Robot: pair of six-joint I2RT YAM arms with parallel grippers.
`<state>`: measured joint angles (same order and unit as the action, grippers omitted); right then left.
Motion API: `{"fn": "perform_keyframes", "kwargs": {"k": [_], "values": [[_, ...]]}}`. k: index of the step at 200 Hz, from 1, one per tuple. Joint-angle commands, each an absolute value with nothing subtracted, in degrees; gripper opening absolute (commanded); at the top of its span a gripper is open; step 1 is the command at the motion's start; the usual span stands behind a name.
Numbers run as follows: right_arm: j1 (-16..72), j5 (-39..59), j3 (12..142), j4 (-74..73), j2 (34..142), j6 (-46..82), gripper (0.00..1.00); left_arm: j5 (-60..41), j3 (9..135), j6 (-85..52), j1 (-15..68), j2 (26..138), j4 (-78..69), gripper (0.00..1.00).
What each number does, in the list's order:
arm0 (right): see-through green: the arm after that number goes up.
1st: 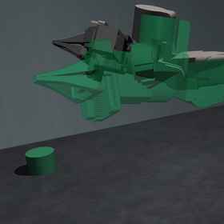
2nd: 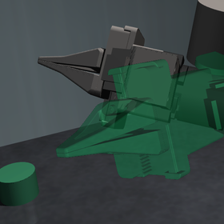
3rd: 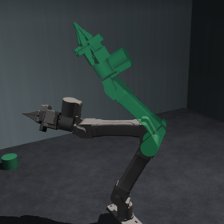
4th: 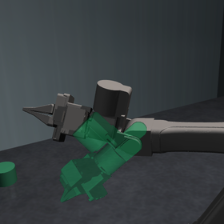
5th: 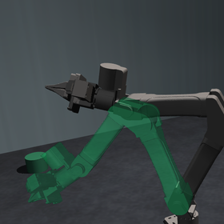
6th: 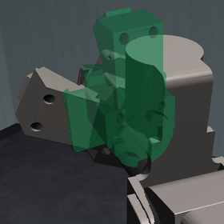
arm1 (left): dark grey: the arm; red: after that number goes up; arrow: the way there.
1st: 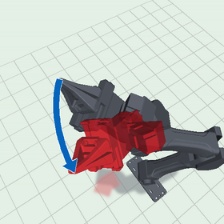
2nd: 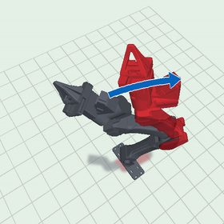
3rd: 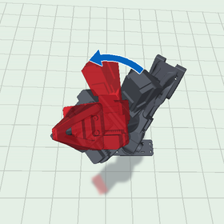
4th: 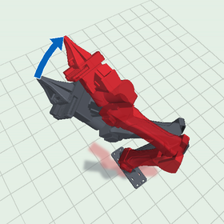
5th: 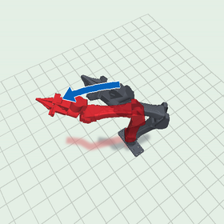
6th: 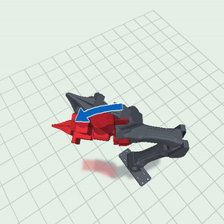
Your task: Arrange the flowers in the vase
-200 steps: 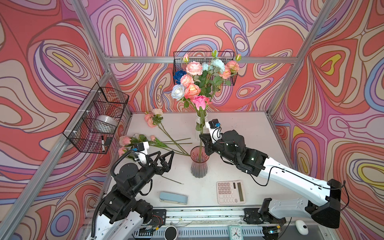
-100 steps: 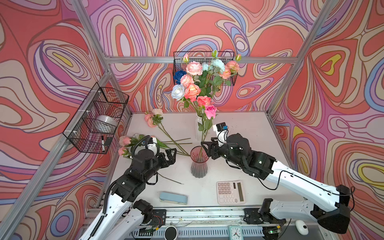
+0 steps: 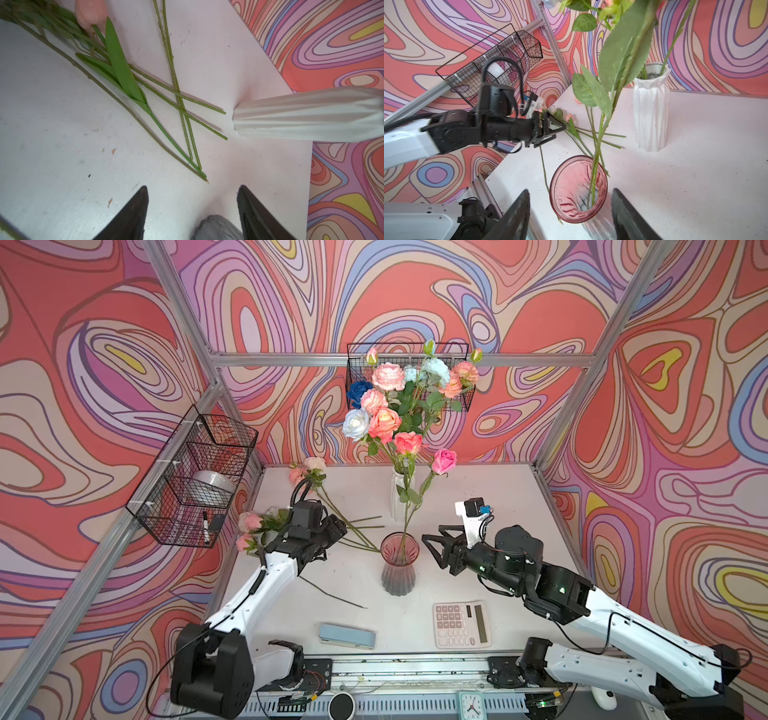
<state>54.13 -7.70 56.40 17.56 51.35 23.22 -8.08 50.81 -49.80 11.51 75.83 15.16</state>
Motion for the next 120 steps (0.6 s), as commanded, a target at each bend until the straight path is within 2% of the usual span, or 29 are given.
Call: {"fn": "perform_keyframes", "kwargs": {"k": [1, 20, 50, 67, 92, 120], "values": [[54.45, -7.85, 55.25, 17.64, 49.13, 23.17, 0.62, -7.77, 56.33, -50.81, 10.55, 81.74, 10.74, 0.62], [54.40, -8.57, 54.38, 18.23, 47.42, 23.40, 0.61, -8.62, 60.24, -51.05, 9.96, 88.44, 11.39, 0.53], [54.43, -10.36, 53.46, 19.42, 45.17, 23.64, 0.61, -9.88, 63.95, -51.83, 9.76, 95.17, 13.32, 0.46], [54.40, -11.33, 52.84, 19.85, 43.96, 23.64, 0.60, -8.87, 60.61, -54.82, 9.75, 94.28, 12.47, 0.47], [54.40, -12.39, 52.22, 19.78, 43.00, 23.30, 0.60, -6.62, 55.59, -59.31, 9.75, 92.41, 13.31, 0.54], [54.40, -12.47, 52.31, 19.61, 43.49, 22.68, 0.61, -5.11, 53.06, -62.63, 9.72, 92.98, 13.81, 0.55]]}}
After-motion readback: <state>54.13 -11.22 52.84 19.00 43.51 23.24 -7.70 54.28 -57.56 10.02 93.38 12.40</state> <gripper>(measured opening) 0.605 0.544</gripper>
